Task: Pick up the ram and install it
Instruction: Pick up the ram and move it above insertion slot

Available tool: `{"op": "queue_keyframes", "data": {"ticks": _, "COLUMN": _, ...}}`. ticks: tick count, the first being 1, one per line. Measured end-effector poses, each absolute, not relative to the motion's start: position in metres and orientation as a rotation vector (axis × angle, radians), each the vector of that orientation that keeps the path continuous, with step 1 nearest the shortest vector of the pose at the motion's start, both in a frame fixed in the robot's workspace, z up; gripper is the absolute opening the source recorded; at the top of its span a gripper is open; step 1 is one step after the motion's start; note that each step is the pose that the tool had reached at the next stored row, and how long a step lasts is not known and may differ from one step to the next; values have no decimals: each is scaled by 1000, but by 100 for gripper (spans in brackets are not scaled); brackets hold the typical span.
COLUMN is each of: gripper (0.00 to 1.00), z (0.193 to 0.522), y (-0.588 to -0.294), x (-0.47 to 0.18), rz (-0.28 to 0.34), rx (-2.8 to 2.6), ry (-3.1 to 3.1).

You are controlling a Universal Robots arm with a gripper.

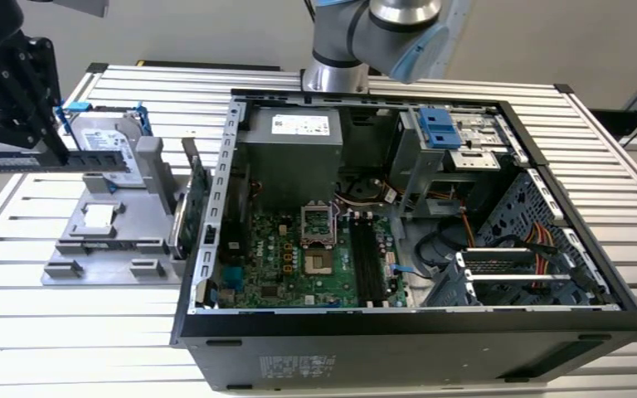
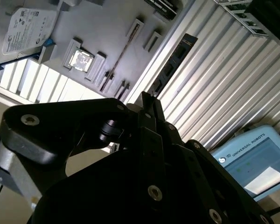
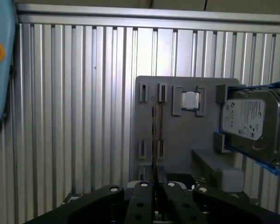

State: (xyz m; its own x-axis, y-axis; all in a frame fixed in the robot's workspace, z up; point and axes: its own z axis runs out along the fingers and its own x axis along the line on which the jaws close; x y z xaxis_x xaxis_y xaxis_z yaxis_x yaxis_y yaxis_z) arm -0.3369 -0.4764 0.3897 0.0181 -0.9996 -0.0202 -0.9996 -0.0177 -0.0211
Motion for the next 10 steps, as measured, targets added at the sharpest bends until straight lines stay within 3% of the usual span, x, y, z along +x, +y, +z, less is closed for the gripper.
{"op": "queue_keyframes", "data": {"ticks": 10, "gripper": 0, "z": 390, "y": -476, "x": -328, "rz": 4, "rx": -2223, "ry": 2183}}
